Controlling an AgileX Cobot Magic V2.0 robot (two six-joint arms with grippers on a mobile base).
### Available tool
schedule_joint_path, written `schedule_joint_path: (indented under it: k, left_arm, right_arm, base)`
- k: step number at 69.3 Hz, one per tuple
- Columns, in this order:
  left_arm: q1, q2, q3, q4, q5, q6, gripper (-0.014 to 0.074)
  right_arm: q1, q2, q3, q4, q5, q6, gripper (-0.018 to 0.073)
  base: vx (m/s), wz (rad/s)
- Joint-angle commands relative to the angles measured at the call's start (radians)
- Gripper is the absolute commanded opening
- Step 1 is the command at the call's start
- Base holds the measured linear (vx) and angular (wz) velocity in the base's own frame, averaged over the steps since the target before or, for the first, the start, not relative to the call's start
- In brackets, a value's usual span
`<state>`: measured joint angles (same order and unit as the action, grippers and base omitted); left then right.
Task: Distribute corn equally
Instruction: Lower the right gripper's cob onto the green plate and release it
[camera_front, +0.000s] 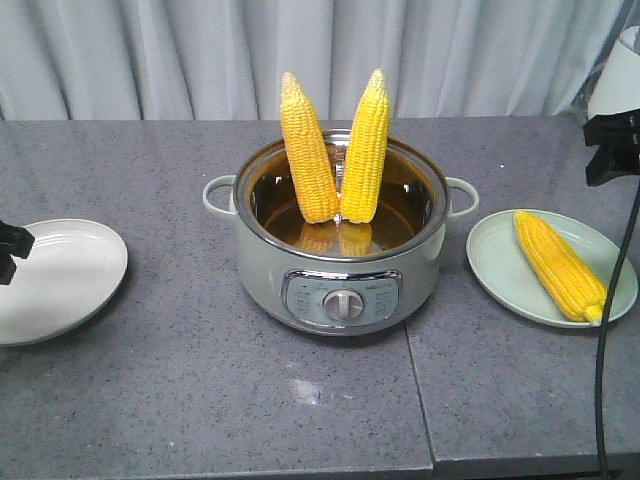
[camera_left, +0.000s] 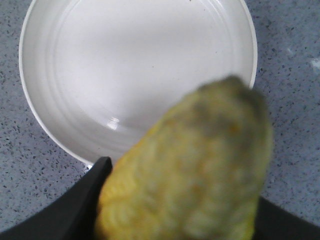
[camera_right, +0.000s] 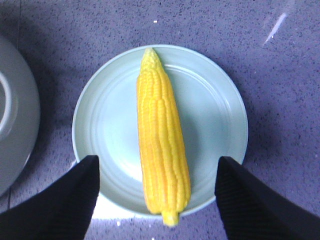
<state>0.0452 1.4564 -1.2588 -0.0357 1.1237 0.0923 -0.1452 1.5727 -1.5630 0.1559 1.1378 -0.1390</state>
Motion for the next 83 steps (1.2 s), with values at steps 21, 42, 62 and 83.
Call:
schedule_joint_path:
  k: [21,42,62,83]
  left_arm:
    - [0.001,-0.028,-0.025,-0.011,-0.032,-0.008,0.0102]
    - [0.001,-0.028,-0.025,-0.011,-0.032,-0.008,0.0102]
    - [0.001,-0.028,-0.025,-0.011,-0.032,-0.008,0.0102]
    - [0.001,-0.028,-0.025,-0.011,-0.032,-0.008,0.0102]
  right_arm:
    - [-0.002,-0.375,0.518,0.028,-0.386,-0.062,0.0431]
    - [-0.002,-0.567,0.730,0.073,-0.403,-0.095,0.0431]
    - [-0.002,-0.642,0.767,0.073,-0.433,-0.103,0.0431]
    - [-0.003,-0.642,0.767,0.125,-0.398,-0.101,0.0431]
  base:
    - [0.00,0.00]
    - [0.00,0.00]
    - [0.00,0.00]
    - [0.00,0.00]
